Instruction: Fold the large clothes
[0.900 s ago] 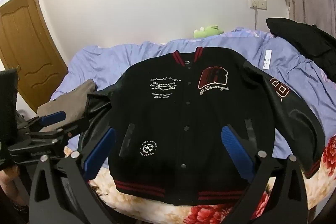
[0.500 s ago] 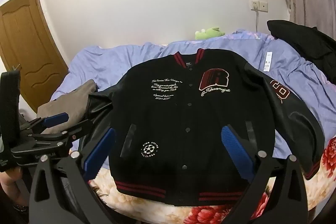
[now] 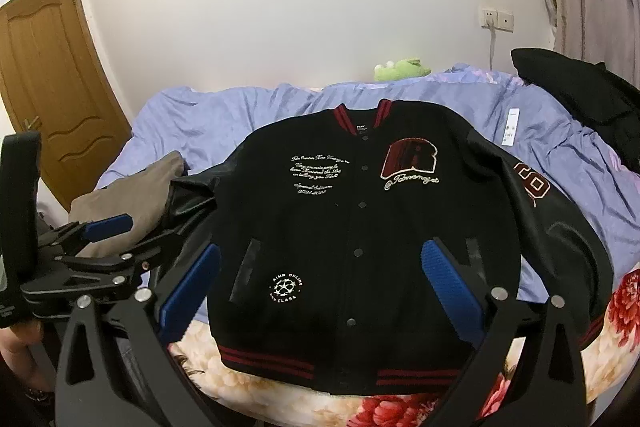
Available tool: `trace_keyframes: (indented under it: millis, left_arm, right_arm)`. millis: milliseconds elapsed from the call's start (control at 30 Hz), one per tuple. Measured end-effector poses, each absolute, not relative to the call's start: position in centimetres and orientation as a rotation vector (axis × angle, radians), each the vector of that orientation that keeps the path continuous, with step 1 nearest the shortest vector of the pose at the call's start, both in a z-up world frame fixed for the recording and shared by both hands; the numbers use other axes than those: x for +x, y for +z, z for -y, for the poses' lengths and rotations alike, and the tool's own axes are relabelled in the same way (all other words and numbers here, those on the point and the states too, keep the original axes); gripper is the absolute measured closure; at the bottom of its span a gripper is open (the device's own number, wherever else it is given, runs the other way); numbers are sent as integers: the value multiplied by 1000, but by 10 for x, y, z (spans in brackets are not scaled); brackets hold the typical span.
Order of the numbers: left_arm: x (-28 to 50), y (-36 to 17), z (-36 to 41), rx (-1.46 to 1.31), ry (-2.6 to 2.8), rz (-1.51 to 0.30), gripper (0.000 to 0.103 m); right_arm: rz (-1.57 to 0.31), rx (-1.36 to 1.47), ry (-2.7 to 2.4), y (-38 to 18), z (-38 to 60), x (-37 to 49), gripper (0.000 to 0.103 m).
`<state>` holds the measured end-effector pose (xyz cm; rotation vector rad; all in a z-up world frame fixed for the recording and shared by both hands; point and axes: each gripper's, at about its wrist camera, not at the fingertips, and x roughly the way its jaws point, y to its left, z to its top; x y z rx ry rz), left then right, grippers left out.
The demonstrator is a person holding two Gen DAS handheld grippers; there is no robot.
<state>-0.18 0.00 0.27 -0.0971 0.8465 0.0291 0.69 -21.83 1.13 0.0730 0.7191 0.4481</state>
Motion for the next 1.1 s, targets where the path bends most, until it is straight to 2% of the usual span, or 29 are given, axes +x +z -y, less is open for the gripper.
trace_keyframes:
  millis: [1100]
  left_arm:
    - [0,15,8,-111,30,-815,5]
  right_arm:
    - [-722,123,450,11,225,14,4]
